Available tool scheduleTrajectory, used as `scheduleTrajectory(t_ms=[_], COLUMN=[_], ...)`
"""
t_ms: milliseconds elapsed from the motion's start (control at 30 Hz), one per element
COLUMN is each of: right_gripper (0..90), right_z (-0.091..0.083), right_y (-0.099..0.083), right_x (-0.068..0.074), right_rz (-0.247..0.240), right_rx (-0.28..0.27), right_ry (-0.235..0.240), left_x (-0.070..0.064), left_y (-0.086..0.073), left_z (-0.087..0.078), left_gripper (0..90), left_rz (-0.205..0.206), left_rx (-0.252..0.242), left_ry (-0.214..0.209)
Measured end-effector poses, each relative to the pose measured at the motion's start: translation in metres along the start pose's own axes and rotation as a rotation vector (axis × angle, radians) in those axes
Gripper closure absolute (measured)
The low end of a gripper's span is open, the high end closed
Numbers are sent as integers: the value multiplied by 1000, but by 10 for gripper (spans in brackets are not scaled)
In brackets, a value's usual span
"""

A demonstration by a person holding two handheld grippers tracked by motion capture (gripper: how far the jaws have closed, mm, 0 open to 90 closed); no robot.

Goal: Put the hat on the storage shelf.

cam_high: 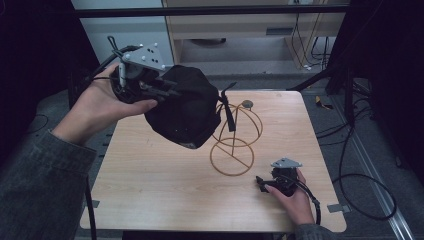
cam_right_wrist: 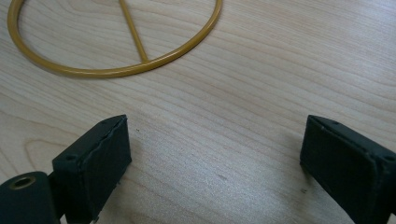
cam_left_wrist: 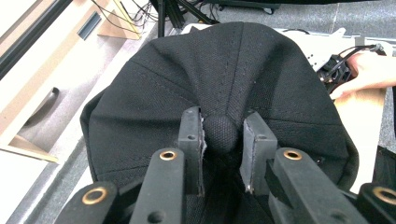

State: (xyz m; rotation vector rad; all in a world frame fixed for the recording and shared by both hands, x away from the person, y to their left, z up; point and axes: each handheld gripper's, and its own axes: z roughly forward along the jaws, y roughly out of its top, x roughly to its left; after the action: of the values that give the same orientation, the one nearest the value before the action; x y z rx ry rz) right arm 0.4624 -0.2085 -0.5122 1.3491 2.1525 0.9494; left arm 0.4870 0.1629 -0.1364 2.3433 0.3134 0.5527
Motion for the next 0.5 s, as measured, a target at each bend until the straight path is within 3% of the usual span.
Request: scheduleTrajectory(t_ms=[500], right_gripper=[88], right_z=[0], right_y=[0], right_x=[0], right_rz=[0], right_rx=[0], right_ry=[0], left_x=[0], left_y=[18], left_z=[14], left_gripper=[725], left_rz=[15], left_rx=[0], left_ry=[-2])
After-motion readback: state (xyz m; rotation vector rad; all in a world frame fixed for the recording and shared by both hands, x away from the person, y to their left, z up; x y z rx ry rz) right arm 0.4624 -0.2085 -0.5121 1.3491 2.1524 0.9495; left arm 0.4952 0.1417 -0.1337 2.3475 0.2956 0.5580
